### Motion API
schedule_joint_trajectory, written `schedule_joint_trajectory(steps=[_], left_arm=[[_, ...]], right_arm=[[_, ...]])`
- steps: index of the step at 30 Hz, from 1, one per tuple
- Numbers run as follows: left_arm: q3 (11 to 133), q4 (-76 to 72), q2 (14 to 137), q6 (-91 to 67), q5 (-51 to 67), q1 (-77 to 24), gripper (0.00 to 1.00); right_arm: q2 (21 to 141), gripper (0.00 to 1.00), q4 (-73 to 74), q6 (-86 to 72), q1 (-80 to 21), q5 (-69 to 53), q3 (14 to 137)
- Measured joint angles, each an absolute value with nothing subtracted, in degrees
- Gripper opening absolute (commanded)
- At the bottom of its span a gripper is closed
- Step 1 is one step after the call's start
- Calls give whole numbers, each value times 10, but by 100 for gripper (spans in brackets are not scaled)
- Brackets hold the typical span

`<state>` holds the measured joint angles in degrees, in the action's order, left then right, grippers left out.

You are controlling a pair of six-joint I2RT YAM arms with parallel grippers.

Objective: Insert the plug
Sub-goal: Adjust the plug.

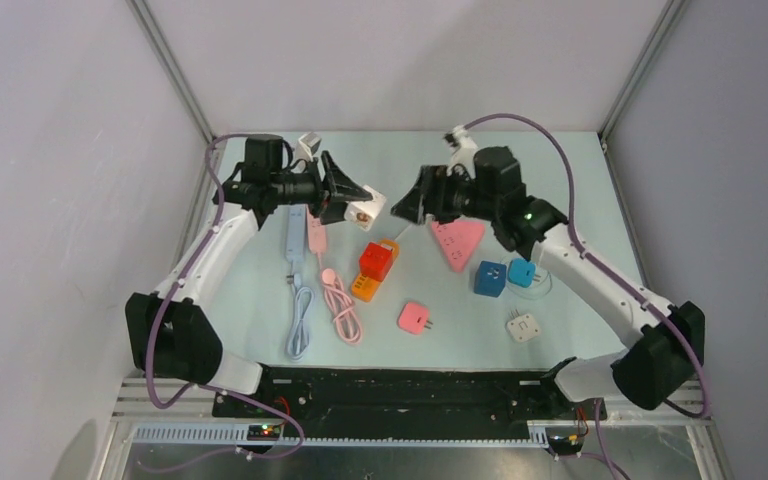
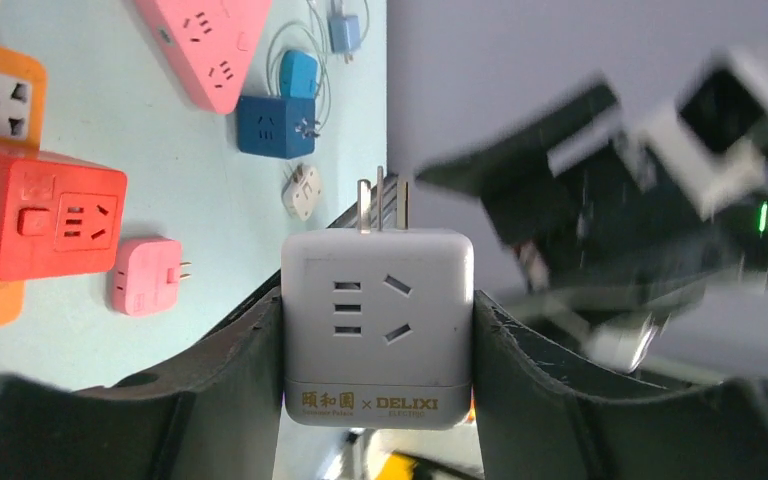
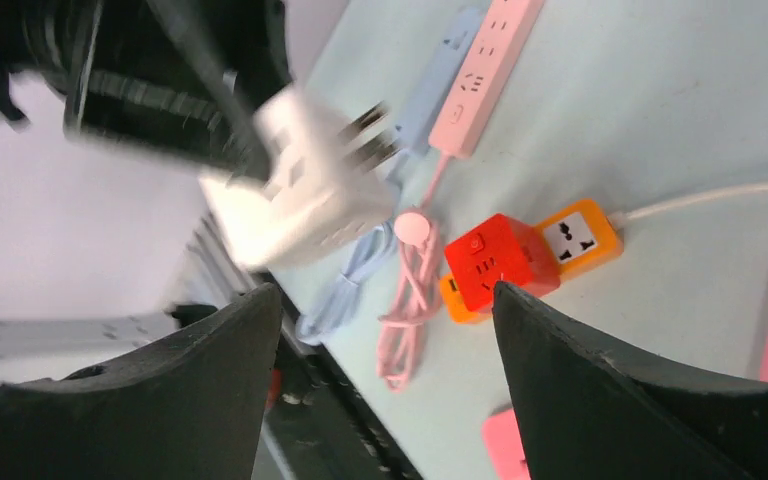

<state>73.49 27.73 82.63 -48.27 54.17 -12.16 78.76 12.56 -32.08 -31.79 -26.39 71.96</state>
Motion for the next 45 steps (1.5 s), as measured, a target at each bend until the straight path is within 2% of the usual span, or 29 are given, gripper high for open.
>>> schedule_joint_trajectory(steps=[7, 12, 19, 26, 33, 40, 45], left_arm=[[674, 277, 804, -665, 457, -120, 0], [641, 285, 779, -757, 428, -120, 0], [636, 284, 743, -802, 410, -120, 0], [633, 284, 737, -802, 407, -120, 0], [631, 284, 737, -800, 407, -120, 0], [631, 285, 737, -794, 407, -120, 0], [641, 285, 737, -787, 407, -121, 0]], right_arm=[[752, 79, 120, -36, -537, -15, 715], [708, 79, -37, 150, -584, 55, 603], [717, 79, -131, 302, -588, 45, 553], [747, 79, -206, 372, -586, 2, 550], [767, 80, -199, 394, -577, -57, 550], [785, 81, -201, 423, -563, -57, 550], [799, 77, -201, 448, -543, -57, 550]])
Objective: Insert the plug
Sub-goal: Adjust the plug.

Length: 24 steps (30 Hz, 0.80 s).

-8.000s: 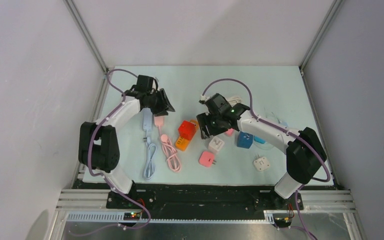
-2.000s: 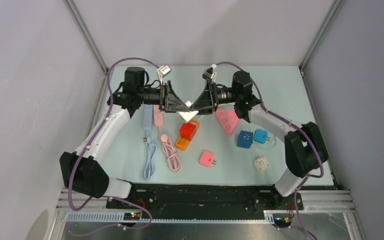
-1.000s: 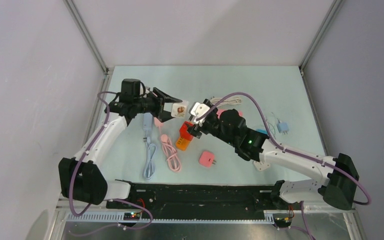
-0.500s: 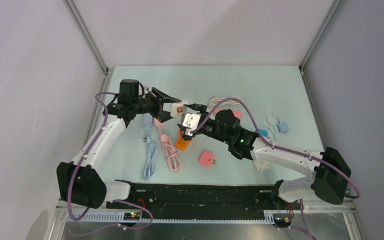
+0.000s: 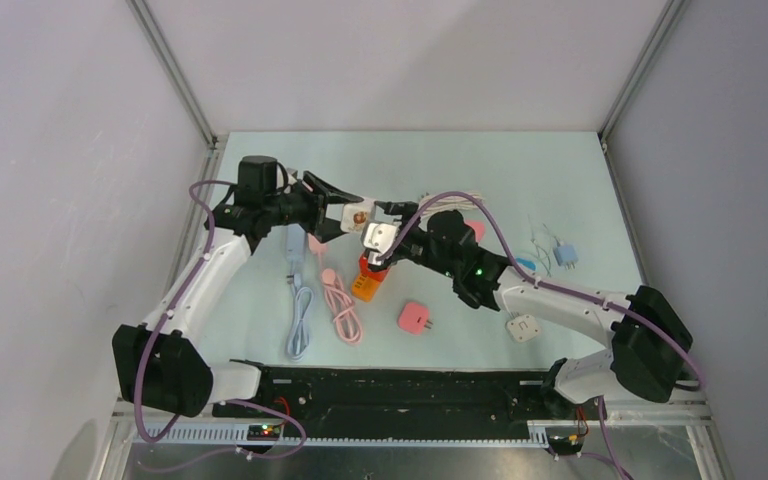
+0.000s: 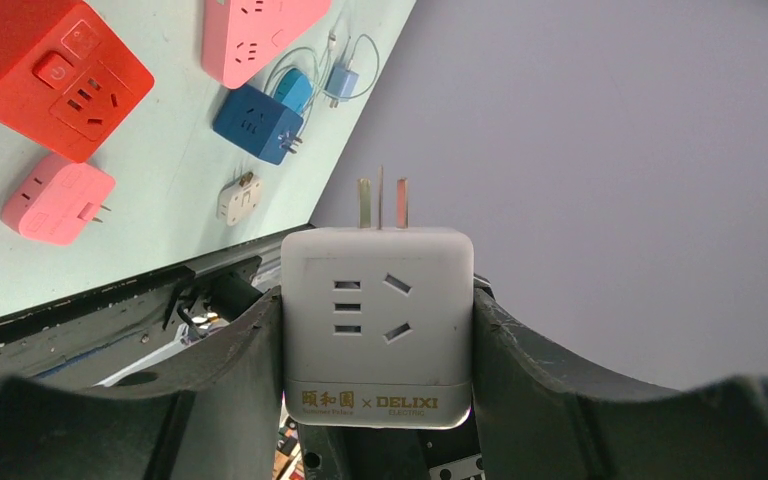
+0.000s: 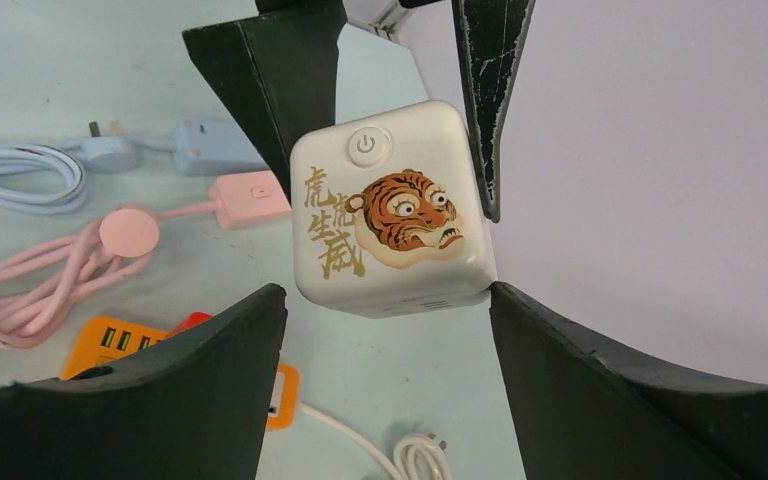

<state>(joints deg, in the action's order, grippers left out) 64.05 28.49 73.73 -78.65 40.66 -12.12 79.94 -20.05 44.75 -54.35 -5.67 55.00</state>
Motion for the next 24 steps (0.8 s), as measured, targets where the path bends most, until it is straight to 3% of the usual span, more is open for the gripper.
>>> schedule_joint_trajectory(steps=[10, 12, 18, 21, 24], left_arm=[[642, 288, 737, -780, 406, -123, 0], [642, 289, 737, -780, 406, -124, 0], [642, 297, 737, -781, 392, -123, 5], [642, 296, 737, -781, 389, -122, 23], [642, 295, 738, -780, 386, -122, 41]], right_arm=[[816, 71, -225, 473, -544, -60, 556], [822, 64, -231, 478, -545, -61, 559], [832, 26, -234, 501, -547, -61, 562], [835, 5, -234, 503, -548, -59, 564], [839, 0, -234, 511, -549, -53, 567]])
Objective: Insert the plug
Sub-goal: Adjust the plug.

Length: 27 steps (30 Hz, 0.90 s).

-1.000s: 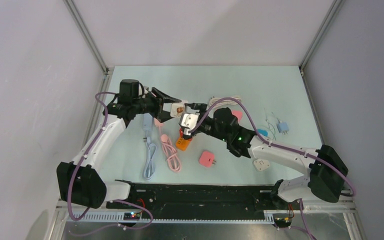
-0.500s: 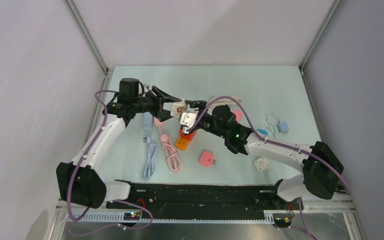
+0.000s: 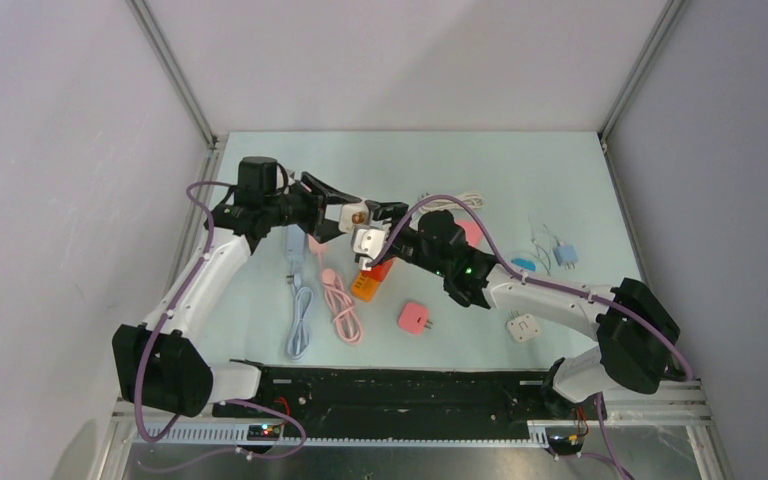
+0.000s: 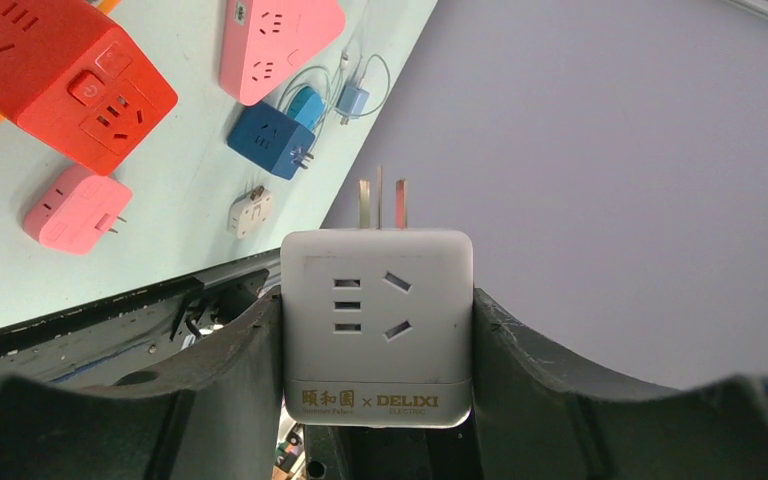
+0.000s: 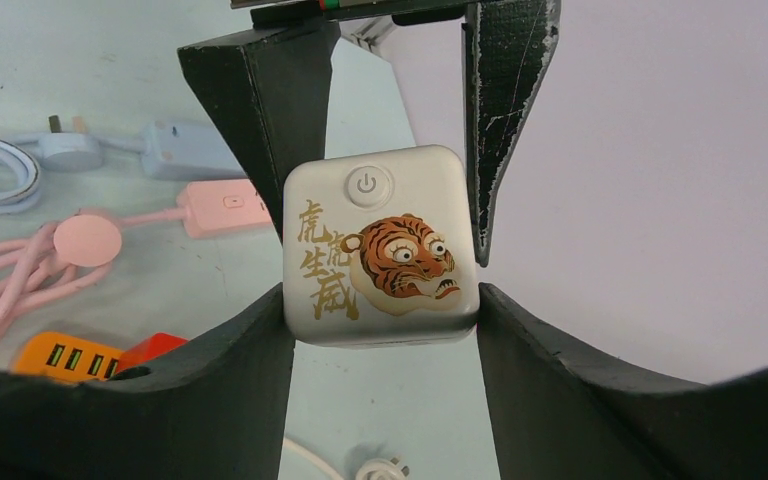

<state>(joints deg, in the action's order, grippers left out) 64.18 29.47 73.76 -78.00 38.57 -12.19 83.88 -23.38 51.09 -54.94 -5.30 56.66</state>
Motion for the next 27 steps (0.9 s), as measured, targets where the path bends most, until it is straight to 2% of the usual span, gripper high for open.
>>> schedule_joint_trajectory(steps=[1, 5, 11, 19, 27], left_arm=[[642, 294, 738, -780, 385, -122, 51], [642, 292, 739, -778, 385, -122, 78], [644, 287, 742, -765, 399, -126, 98], [661, 292, 759, -712, 396, -124, 100], [662, 284, 760, -641, 380, -96, 100]], right_arm=[[839, 0, -234, 511, -550, -51, 567], [839, 0, -234, 513, -551, -47, 567], [839, 0, -225, 508, -556, -49, 568], [827, 0, -203, 452, -548, -55, 568], [786, 0, -173, 294, -524, -65, 568]])
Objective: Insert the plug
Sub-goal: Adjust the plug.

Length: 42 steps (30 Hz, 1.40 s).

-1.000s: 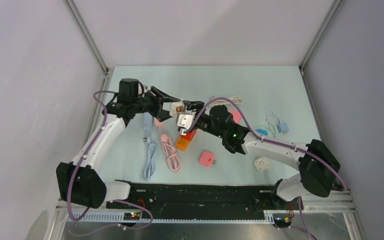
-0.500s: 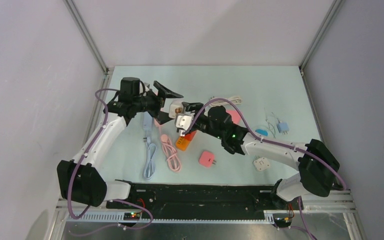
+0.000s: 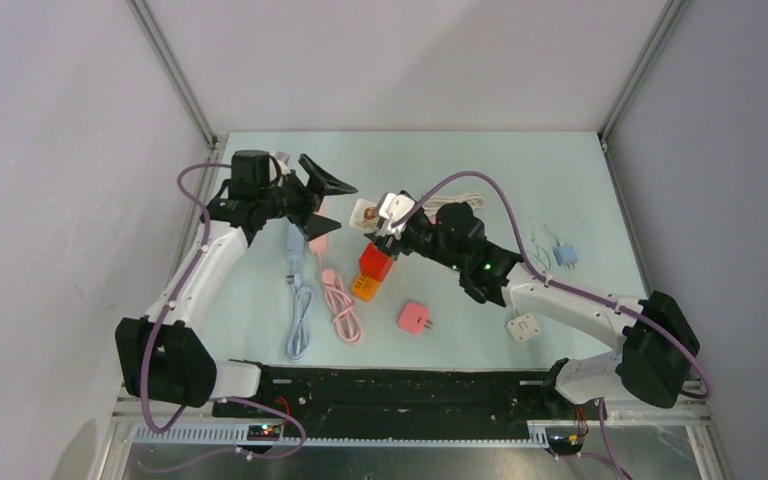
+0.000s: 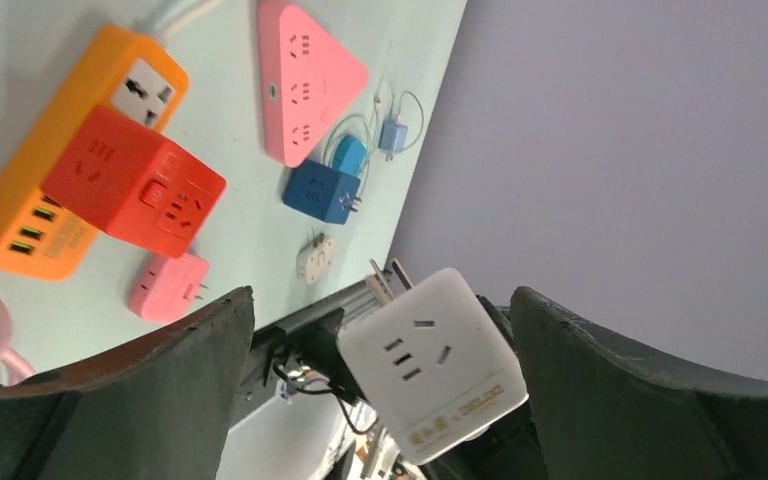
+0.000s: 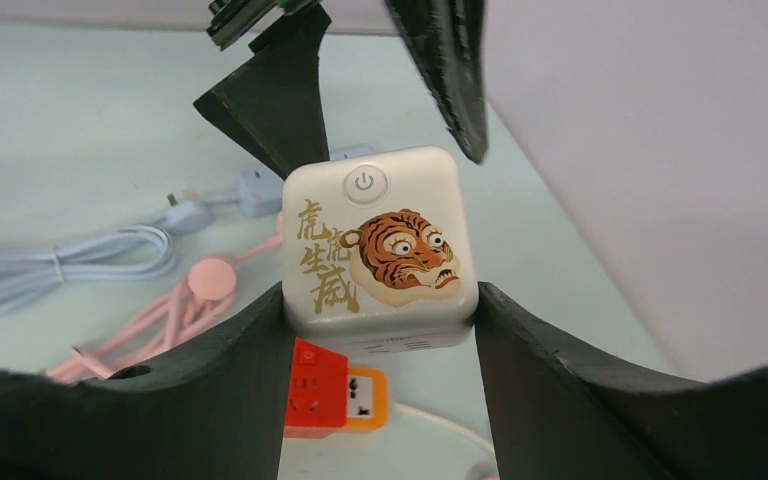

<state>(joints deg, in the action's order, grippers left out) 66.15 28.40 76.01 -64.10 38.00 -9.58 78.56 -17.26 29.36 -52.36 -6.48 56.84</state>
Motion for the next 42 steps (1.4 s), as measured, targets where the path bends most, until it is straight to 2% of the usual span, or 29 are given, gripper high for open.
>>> schedule_joint_trajectory(steps=[10, 13, 18, 25, 30, 35, 42], left_arm=[[713, 277, 721, -479, 346, -80, 98], [733, 258, 679, -411, 354, -80, 91], [740, 197, 640, -329, 413, -80, 99], [670, 51, 620, -301, 514, -89, 100], [661, -26, 633, -295, 549, -147, 100], [669, -53, 654, -281, 576, -206, 100], [697, -60, 680, -294, 624, -221, 97]], right_arm=[[756, 0, -142, 55, -490, -53, 586], [755, 0, -96, -17, -475, -44, 630], [739, 0, -22, -124, -437, -48, 706], [687, 0, 77, -213, -349, -173, 752], [685, 0, 125, -246, -328, -269, 771], [682, 0, 152, -270, -327, -345, 771], [677, 0, 145, -314, -324, -415, 772]])
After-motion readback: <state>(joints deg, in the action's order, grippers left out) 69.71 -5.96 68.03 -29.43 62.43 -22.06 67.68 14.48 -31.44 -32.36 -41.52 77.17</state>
